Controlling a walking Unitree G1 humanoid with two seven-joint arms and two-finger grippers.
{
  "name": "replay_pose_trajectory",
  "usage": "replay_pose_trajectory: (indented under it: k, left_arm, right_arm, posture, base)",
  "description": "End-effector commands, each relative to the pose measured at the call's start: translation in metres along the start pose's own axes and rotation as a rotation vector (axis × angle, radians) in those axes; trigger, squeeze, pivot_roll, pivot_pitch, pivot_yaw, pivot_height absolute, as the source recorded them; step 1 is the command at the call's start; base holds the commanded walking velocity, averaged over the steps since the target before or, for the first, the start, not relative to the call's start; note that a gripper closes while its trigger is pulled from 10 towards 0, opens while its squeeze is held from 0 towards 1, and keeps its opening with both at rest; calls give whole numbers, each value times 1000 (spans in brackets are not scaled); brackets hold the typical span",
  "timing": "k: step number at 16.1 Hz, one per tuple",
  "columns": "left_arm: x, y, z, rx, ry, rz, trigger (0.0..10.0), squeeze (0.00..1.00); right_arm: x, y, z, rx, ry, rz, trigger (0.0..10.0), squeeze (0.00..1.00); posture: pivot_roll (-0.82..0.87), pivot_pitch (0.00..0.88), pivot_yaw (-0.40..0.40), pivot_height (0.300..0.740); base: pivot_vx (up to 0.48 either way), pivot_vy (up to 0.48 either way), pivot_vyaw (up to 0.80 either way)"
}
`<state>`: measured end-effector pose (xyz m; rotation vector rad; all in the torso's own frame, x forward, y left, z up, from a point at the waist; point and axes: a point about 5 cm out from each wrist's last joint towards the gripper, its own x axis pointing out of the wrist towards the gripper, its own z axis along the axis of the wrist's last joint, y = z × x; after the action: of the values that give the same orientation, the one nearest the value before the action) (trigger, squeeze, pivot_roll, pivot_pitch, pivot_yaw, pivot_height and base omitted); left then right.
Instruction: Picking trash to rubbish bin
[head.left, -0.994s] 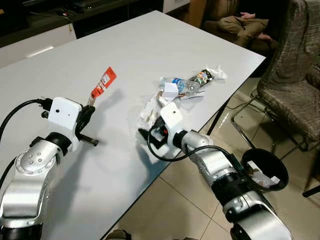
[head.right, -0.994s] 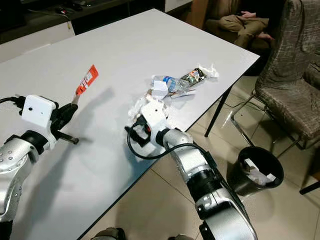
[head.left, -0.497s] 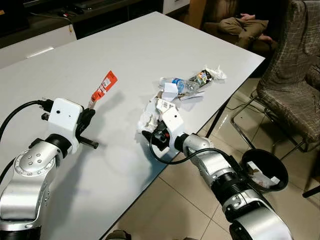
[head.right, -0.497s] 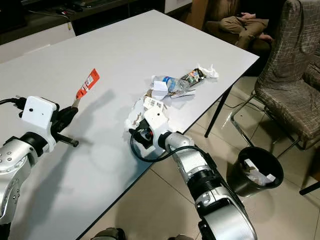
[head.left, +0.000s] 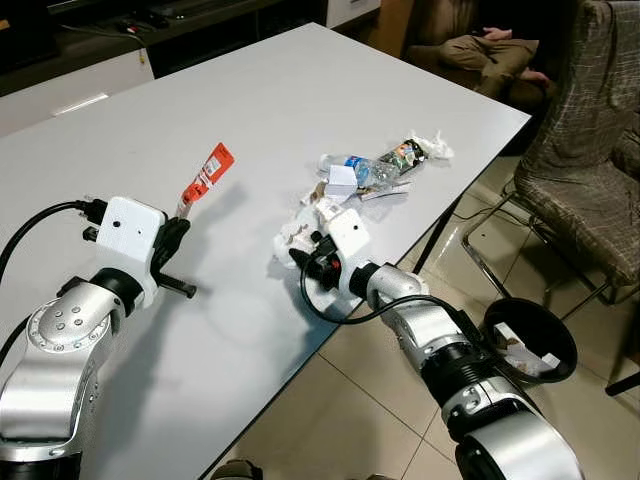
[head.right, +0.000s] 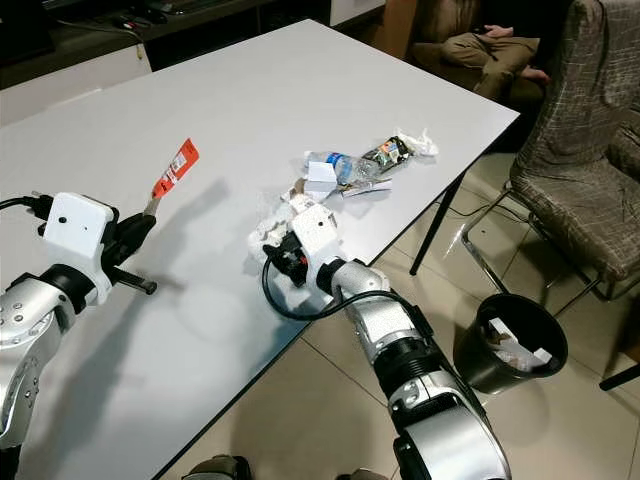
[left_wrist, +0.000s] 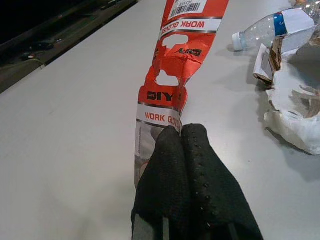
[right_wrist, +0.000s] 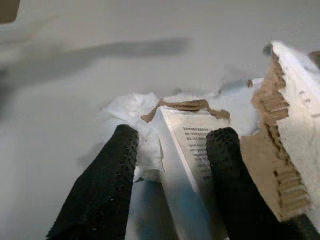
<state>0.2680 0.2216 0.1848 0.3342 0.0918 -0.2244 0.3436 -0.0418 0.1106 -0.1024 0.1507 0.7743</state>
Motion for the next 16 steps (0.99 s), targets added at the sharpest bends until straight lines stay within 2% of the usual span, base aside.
replay_pose_trajectory:
  k: [1,6,10,13,14,16]
  left_arm:
    - [0,0,7,14,-23,0,0,0]
    - [0,-2,7,14,-23,0,0,0]
    - [1,-2,8,12,-28,4,0,0]
    - [1,-2,12,11,-41,8,0,0]
    - [1,-1,12,9,-43,11,0,0]
    - [1,-2,11,5,-44,13,0,0]
  right_arm:
    - [-1,-3,2,6,-18,7,0,0]
    - [-6,-7,0,66,-54,5,0,0]
    - [-15,-17,6,142,-122,-10,0,0]
    - [-24,-27,21,190,-211,-20,0,0]
    - [-32,-31,32,225,-271,-12,0,0]
    - [-45,-35,43,245,-325,3,0,0]
  posture:
    - [92,89,-55,740]
    - [92,86,-53,740]
    - [94,84,-45,740]
    - [97,82,-40,740]
    - [95,83,-37,740]
    - [89,82,-34,740]
  base:
    - [0,0,0]
    - [0,0,0]
    - [0,0,0]
    - [0,0,0]
    - [0,0,0]
    - [0,0,0]
